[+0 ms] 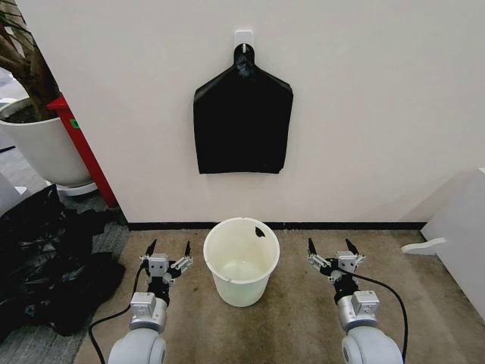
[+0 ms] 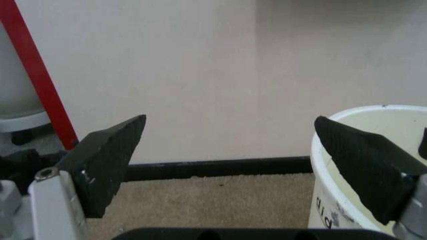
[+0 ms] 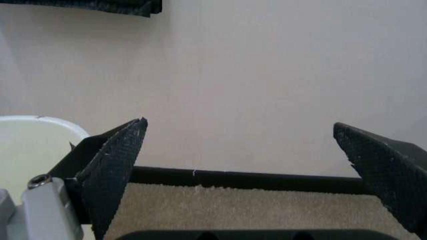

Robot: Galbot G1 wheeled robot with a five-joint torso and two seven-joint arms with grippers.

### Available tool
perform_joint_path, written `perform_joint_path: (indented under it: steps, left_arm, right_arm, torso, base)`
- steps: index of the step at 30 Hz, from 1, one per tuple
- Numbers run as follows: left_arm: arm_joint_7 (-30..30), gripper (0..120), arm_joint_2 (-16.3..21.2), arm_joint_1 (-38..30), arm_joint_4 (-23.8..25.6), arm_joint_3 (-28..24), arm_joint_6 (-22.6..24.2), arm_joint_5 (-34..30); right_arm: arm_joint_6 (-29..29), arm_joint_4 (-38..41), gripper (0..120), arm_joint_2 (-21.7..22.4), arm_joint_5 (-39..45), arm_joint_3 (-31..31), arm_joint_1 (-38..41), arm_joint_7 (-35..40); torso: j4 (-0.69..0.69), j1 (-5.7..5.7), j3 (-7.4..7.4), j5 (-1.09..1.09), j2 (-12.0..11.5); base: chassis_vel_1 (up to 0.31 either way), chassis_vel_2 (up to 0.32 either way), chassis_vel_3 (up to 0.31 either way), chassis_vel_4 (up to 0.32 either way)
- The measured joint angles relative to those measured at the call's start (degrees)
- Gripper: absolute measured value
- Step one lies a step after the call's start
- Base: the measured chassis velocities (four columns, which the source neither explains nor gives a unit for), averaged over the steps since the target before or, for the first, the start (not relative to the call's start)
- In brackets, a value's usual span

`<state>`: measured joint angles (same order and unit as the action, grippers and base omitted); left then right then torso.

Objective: Place the garbage bag over the trash bin.

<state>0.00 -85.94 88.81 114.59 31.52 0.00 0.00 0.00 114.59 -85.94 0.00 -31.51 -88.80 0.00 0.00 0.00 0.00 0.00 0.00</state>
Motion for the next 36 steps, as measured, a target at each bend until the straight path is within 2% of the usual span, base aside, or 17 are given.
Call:
perform_joint_path:
  steps: [36]
  left_arm:
    - [0.0,100,0.0,0.0,0.0,0.0,0.0,0.0]
  right_arm:
    - [0.0,0.0,100,0.0,0.0,0.0,0.0,0.0]
  torso:
    - [0.00,0.00,0.00,0.00,0.0]
  base:
    - [0.000,0.000,0.000,0.000]
